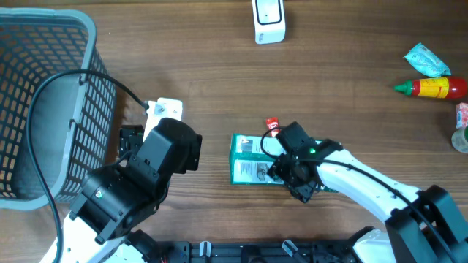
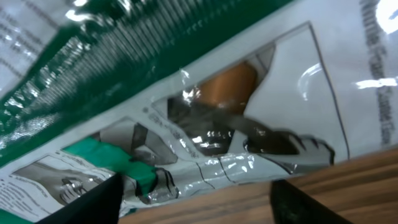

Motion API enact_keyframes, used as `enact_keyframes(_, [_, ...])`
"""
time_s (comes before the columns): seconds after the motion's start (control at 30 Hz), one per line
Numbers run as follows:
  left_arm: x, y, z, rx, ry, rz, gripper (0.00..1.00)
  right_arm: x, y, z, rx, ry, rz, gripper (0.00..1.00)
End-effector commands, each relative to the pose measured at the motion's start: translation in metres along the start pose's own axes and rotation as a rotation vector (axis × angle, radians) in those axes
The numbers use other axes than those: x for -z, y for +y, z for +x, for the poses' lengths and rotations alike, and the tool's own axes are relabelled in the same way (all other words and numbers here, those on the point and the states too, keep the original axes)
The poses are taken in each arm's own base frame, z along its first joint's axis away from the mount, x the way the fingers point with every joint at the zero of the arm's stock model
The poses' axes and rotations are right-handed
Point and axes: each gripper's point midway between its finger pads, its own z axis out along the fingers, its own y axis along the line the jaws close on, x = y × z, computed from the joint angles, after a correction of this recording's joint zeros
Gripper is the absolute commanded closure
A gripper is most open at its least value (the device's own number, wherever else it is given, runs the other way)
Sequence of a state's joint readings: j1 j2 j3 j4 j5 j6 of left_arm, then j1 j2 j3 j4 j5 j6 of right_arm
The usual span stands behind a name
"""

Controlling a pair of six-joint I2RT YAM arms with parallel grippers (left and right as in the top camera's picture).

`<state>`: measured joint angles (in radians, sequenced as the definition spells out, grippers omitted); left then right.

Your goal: Scan the item barcode

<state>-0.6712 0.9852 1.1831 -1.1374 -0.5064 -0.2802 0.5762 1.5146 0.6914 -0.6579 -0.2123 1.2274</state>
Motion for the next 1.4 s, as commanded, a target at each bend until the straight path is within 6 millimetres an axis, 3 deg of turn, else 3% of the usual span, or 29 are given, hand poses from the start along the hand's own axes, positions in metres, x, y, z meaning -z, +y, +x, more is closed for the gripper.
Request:
enact_keyframes(0.0, [0.001, 0.0, -0.002, 0.021, -0.005, 0.002, 0.0, -0.025, -0.018, -0.016, -0.08, -0.019, 0.094, 0.15])
enact_keyframes(0.13, [0.001, 0.0, -0.002, 0.021, -0.005, 0.002, 0.0, -0.03, -0.025, -0.041, -0.133, -0.037, 0.1, 0.08])
enact_keyframes(0.3, [0.001, 0.0, -0.002, 0.021, -0.005, 0.002, 0.0, -0.009, -0.029, -0.091, -0.148, -0.104, 0.037, 0.02])
enact_keyframes(0.5, [0.001, 0.0, -0.002, 0.021, -0.005, 0.002, 0.0, 0.012, -0.023, -0.148, -0.127, -0.235, -0.057, 0.0])
enact_keyframes(0.67, [0.001, 0.0, -0.002, 0.021, -0.005, 0.002, 0.0, 0.023, 0.0, -0.173, -0.154, -0.313, -0.18, 0.0])
enact_keyframes(0.83, [0.001, 0.0, -0.002, 0.021, -0.005, 0.002, 0.0, 0.027, 0.017, -0.175, -0.135, -0.307, -0.261, 0.0])
enact_keyframes(0.97, [0.001, 0.0, -0.002, 0.021, -0.005, 0.002, 0.0, 0.014, 0.019, -0.148, -0.118, -0.168, -0.291, 0.0])
enact_keyframes(1.17, [0.001, 0.0, -0.002, 0.021, -0.005, 0.002, 0.0, -0.015, -0.002, -0.109, -0.113, -0.023, -0.196, 0.0])
enact_keyframes(1.23, [0.001, 0.0, -0.002, 0.021, -0.005, 0.002, 0.0, -0.024, -0.005, -0.108, -0.097, -0.024, -0.171, 0.01])
enact_keyframes(1.3, [0.001, 0.0, -0.002, 0.021, -0.005, 0.002, 0.0, -0.029, -0.002, -0.115, -0.093, -0.047, -0.179, 0.07])
enact_keyframes(1.37, [0.001, 0.0, -0.002, 0.021, -0.005, 0.002, 0.0, -0.036, -0.004, -0.123, -0.095, -0.073, -0.167, 0.25])
